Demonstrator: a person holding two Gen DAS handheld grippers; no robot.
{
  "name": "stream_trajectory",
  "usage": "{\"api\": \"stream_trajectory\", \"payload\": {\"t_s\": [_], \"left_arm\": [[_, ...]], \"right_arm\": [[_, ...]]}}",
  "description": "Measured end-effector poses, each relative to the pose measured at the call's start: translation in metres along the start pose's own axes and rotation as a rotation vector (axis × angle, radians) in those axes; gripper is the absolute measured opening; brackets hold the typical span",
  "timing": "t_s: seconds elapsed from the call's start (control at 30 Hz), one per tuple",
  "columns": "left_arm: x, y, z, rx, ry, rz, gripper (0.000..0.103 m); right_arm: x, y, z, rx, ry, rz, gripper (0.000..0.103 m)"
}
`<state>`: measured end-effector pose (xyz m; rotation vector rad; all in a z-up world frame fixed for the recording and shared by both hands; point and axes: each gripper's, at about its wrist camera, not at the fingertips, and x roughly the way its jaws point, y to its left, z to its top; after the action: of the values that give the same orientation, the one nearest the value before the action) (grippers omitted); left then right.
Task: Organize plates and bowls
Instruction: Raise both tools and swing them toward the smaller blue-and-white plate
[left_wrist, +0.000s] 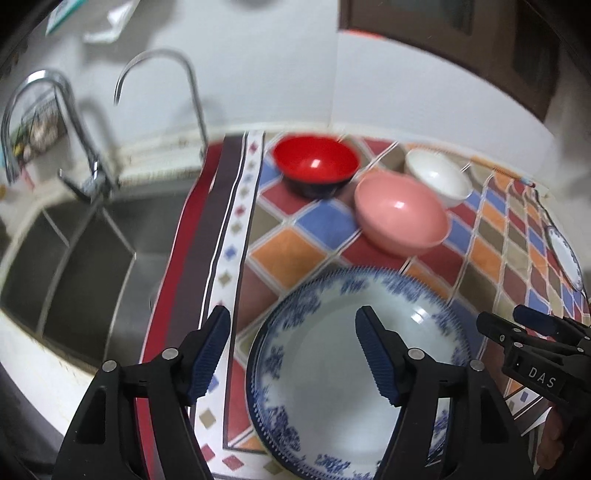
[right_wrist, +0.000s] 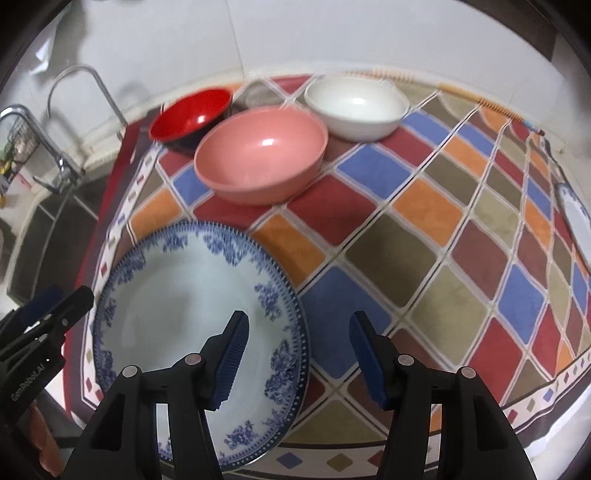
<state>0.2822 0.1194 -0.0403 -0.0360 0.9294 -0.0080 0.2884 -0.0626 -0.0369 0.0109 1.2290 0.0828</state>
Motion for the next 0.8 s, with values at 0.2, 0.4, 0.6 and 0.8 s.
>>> {"api": "stream_trajectory", "payload": {"t_s": [0.2,0.4,0.6,0.8], "left_arm": [[-0.018,-0.025,0.021,0.058,-0.077,-0.055,0.078],[-0.028,-0.061,0.038,0.125,-0.131,-0.134,0.084],[-0.032,-0.105,0.053,0.186,-0.165,-0.194,0.085],[-0.035,-0.156,0.066,0.242,-0.192,-0.241,0.087]], "right_arm": [[-0.036,-0.016,0.006,0.041,-0.134,-0.034,0.071],[-0.074,-0.042,0.01,0.095,-0.267,-0.1,0.077],[-0.098,-0.078,0.011,0.179,-0.345,-0.199,0.077],[-0.115,-0.122,0.008,0.254,-0.386,-0.282,0.077]]}}
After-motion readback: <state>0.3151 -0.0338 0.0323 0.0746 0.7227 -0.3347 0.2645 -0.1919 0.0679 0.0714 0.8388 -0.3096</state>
